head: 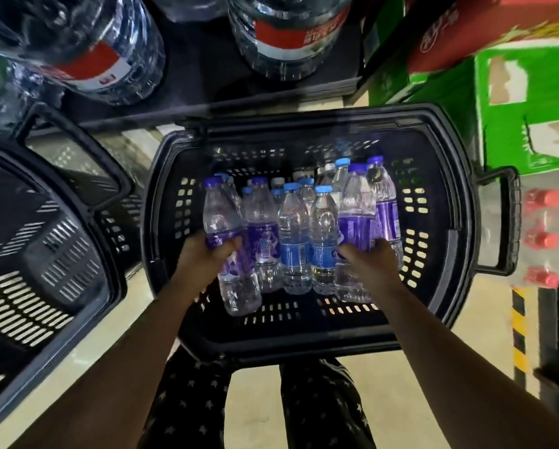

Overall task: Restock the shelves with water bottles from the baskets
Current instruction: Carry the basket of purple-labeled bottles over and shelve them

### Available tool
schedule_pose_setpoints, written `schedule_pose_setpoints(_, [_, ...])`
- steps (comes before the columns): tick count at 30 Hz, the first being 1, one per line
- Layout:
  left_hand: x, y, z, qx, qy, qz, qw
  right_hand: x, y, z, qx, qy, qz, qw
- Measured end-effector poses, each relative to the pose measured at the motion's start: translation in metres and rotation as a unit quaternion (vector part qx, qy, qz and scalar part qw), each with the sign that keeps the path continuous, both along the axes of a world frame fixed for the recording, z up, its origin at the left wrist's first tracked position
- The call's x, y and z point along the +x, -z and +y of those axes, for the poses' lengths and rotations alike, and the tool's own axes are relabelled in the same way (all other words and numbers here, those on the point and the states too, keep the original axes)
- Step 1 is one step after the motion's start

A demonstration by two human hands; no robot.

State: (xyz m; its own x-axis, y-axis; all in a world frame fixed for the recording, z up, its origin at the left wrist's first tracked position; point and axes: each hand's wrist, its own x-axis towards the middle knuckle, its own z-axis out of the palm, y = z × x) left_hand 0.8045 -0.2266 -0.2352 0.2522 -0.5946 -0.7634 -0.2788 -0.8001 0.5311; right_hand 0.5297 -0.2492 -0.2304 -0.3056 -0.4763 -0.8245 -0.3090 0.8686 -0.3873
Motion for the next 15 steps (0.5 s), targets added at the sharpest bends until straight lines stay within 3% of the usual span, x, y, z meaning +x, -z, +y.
schedule_pose_setpoints(4, [0.000, -0.066, -0.014, 0.010, -0.106, 0.143, 0.984, 0.008, -0.056, -0.001, -0.023, 0.026, -0.076, 0.996])
schedule_pose_setpoints(9, [-0.003, -0.151, -0.035, 0.036, -0.206, 0.329, 0.921, 0.015, -0.144, -0.017, -0.092, 0.018, -0.156, 0.983])
schedule_pose_setpoints(15, [-0.005, -0.235, -0.054, -0.041, -0.183, 0.360, 0.914, 0.031, -0.241, -0.041, -0.174, 0.008, -0.200, 0.964])
